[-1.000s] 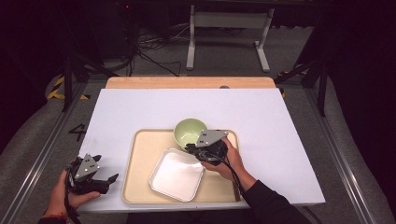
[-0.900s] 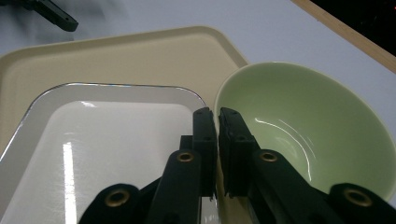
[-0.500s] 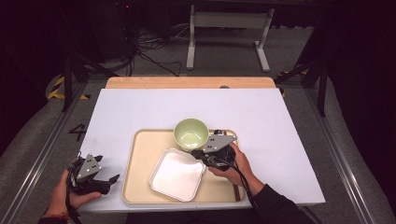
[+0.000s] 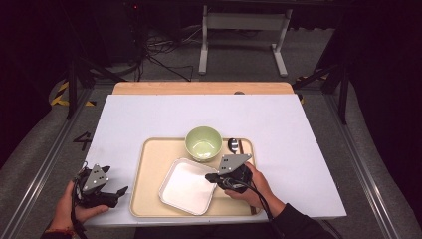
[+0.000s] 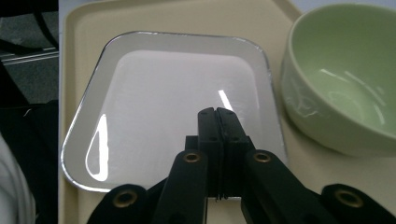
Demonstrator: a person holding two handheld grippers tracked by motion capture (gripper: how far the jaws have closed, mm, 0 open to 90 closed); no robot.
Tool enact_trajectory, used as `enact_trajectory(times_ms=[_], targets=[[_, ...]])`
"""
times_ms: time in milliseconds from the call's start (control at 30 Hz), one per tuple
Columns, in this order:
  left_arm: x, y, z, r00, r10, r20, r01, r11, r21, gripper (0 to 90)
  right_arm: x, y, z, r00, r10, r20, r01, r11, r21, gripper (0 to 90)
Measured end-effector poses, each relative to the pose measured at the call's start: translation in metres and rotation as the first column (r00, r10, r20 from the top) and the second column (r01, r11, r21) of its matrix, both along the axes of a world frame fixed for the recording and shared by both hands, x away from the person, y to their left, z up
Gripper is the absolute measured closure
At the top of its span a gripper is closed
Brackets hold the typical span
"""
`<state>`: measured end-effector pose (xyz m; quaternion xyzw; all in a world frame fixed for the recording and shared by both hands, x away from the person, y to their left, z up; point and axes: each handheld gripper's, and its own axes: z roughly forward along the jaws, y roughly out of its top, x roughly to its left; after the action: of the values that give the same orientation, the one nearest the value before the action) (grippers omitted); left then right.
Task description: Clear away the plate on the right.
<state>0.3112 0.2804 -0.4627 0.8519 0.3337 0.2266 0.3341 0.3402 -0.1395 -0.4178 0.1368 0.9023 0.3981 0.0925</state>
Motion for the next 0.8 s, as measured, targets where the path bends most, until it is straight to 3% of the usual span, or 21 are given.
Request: enact_trajectory(times_ms=[133,467,800], targets=[[0.000,0.000,0.001,1.0000,-0.002,0.000,0.002,1.0000,0.007,10.7,-0.004,0.002,-0.008,0.9991,0.026,-0.033,-0.027,0.998,-0.053,89.8],[0.000,0.001,0.002,1.0000,-0.001,-0.002,0.001,1.0000,0.003,10.7,-0.023,0.009,-0.021,0.9950,0.061,-0.080,-0.067,0.994,-0.086,88.5],[0.000,0.000,-0.001,1.0000,-0.003,-0.009,0.003,1.0000,0.008,10.6,-0.036,0.017,-0.025,0.9911,0.099,-0.088,-0.109,0.987,-0.116,87.7]])
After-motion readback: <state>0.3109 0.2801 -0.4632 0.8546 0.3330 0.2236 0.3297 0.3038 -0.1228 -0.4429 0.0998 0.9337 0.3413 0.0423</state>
